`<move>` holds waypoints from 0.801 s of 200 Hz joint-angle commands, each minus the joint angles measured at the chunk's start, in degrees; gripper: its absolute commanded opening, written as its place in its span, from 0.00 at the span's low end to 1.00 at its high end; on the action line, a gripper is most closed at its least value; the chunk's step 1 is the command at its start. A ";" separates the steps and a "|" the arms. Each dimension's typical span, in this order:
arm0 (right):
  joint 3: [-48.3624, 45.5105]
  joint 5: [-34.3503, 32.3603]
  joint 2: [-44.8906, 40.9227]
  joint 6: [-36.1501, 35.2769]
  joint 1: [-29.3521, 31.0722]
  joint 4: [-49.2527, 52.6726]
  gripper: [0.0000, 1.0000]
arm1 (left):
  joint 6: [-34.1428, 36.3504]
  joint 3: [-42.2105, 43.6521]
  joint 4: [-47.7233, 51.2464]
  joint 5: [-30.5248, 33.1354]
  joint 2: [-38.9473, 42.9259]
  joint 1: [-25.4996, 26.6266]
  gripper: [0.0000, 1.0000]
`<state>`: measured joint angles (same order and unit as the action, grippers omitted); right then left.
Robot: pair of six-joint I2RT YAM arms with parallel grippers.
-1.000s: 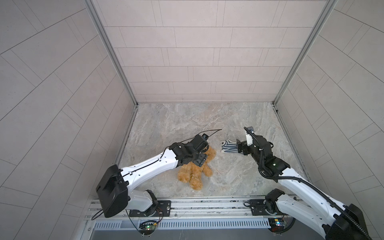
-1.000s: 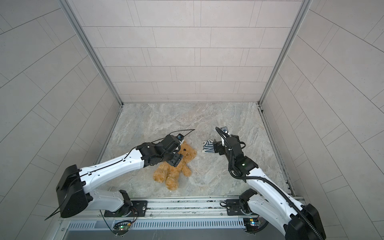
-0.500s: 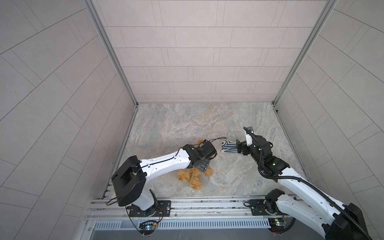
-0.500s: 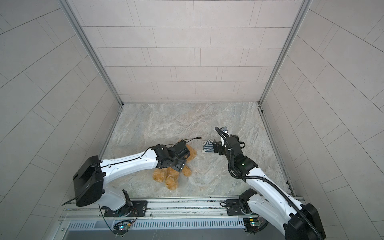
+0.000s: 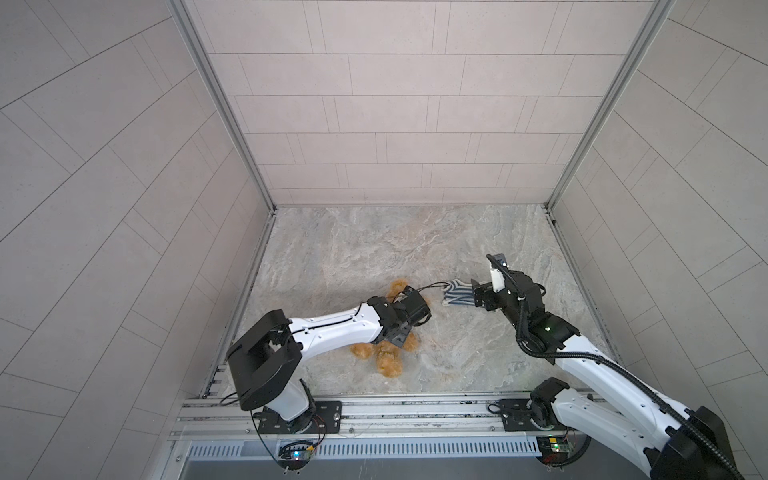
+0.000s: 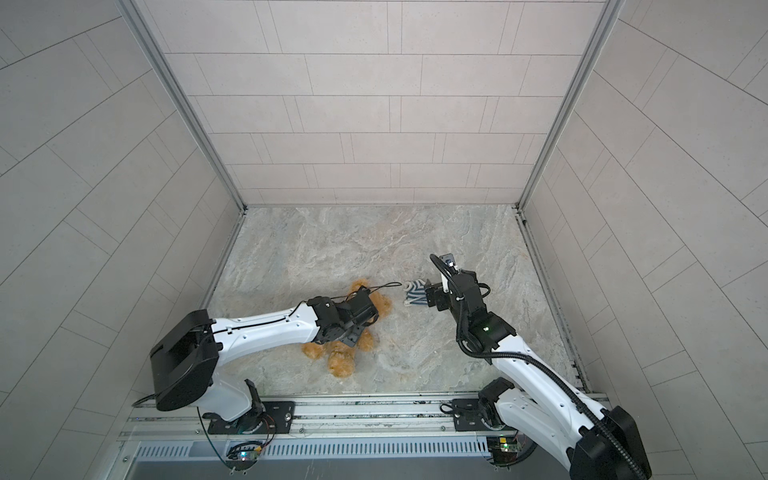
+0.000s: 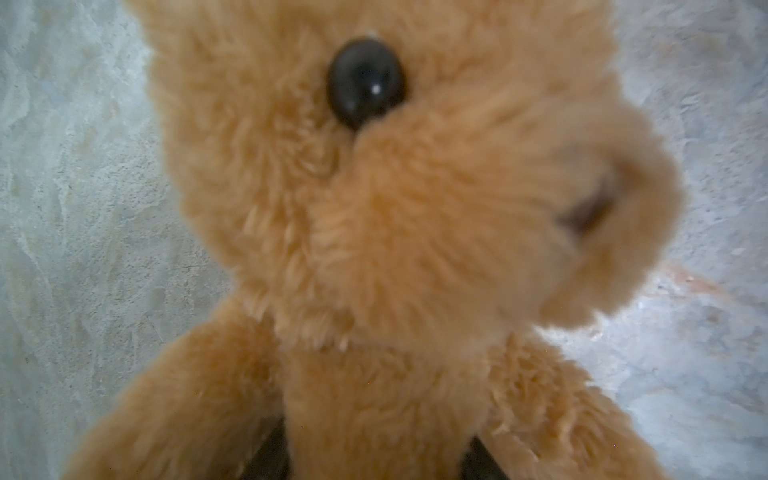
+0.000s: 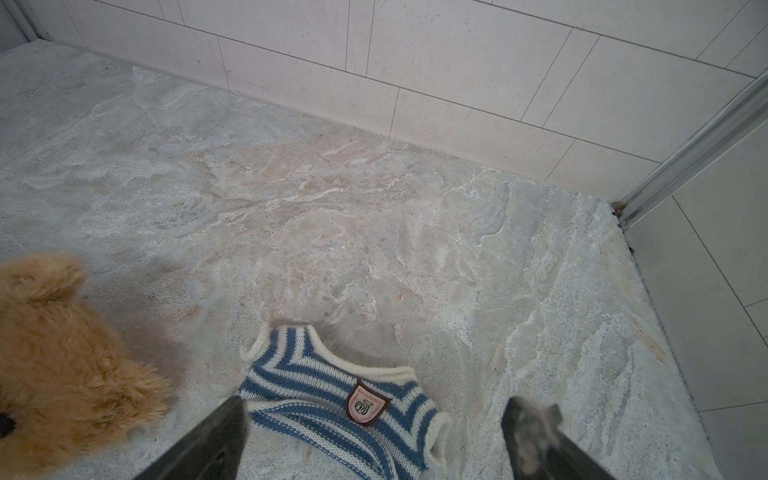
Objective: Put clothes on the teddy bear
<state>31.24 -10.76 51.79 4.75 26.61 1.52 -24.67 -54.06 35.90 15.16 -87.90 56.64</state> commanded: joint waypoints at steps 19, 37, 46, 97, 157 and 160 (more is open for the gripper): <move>3.86 4.62 5.05 -1.09 0.03 3.13 1.00 | 0.77 3.64 -0.93 -1.01 6.22 -1.02 0.30; 6.76 7.53 8.46 -1.41 0.06 5.20 1.00 | 0.66 5.51 -2.74 -3.07 9.69 -2.80 0.23; 8.34 8.63 10.26 -1.53 0.06 7.15 1.00 | 0.42 6.96 -3.94 -4.67 11.95 -4.33 0.21; 11.65 14.12 18.51 0.98 0.76 11.31 0.96 | -0.36 12.58 -7.09 -11.59 25.10 -10.21 0.19; 20.58 14.15 29.25 2.17 2.57 16.96 0.80 | -3.11 19.35 -10.16 -11.50 34.79 -13.92 0.20; 20.84 14.12 29.53 2.36 2.59 17.14 0.80 | -3.02 19.70 -10.15 -11.35 35.09 -14.05 0.21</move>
<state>48.25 2.94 78.26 5.72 28.88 15.09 -26.41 -36.47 27.90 3.81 -55.88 44.29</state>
